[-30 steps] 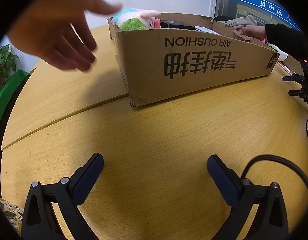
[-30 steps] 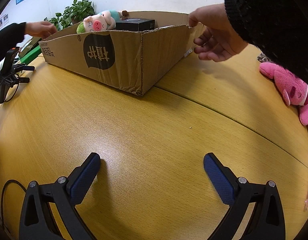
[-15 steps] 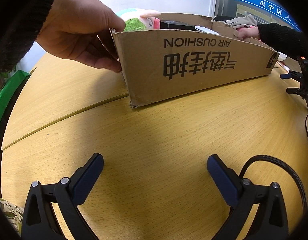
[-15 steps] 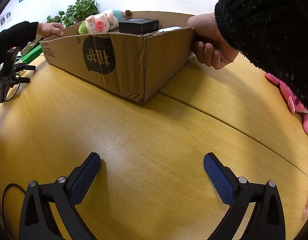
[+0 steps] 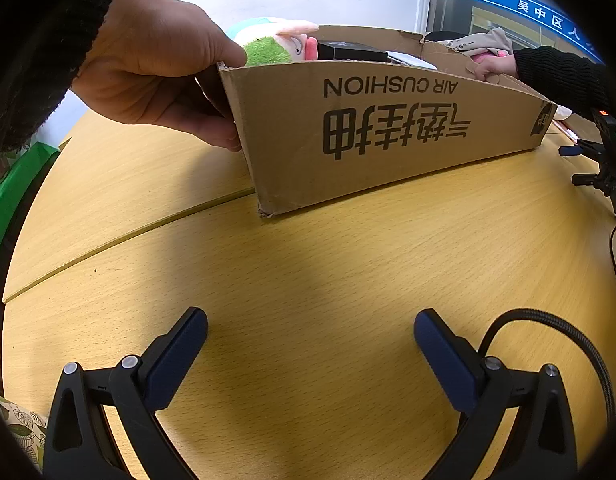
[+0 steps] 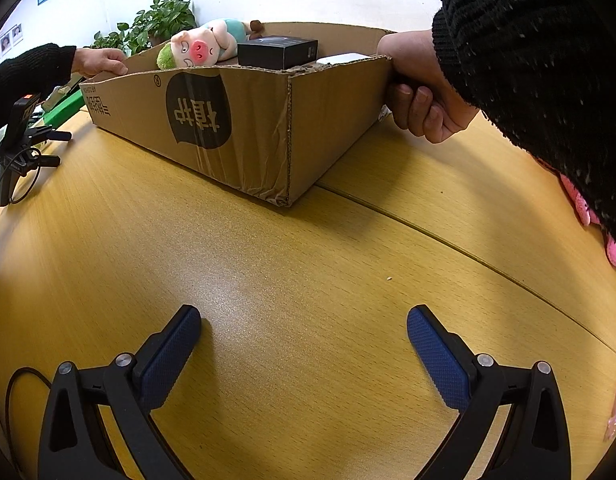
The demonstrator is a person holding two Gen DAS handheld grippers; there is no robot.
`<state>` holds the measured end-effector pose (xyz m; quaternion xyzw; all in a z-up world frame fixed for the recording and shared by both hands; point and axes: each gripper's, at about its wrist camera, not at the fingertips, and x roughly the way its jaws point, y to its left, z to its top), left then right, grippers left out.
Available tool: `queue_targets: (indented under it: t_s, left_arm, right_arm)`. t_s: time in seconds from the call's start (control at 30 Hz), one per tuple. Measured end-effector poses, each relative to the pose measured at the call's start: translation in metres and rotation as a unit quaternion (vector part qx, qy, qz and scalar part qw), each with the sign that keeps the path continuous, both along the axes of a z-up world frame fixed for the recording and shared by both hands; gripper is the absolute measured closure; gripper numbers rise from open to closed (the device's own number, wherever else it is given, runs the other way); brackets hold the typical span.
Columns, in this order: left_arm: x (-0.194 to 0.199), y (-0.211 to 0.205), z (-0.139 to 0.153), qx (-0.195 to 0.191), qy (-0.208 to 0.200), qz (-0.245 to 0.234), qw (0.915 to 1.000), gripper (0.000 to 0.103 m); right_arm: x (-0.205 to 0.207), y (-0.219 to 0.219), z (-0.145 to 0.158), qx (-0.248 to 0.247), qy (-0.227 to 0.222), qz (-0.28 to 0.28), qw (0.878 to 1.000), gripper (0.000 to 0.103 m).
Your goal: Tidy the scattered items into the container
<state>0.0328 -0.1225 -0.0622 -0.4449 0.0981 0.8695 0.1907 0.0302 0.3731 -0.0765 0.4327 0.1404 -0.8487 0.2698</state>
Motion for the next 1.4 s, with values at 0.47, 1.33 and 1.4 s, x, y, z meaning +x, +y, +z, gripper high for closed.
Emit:
queue_targets:
  t_s: [0.47, 1.33, 1.4]
  left_arm:
    - [0.0006, 0.0026, -0.0007, 0.001, 0.0, -0.004, 1.0, 0.0]
    - [-0.0008, 0.0052, -0.0018, 0.0, 0.0, -0.004, 1.0, 0.0]
    - [-0.0009, 0.0053, -0.002, 0.0, 0.0, -0.004, 1.0, 0.0]
  right_arm:
    - [0.0002, -0.0001, 0.0004, 0.001, 0.0, 0.001, 1.0, 0.0]
    - [0.0001, -0.0003, 0.001, 0.001, 0.0, 0.004, 1.0, 0.0]
    - [0.0009, -0.0006, 0.001, 0.002, 0.001, 0.005, 1.0, 0.0]
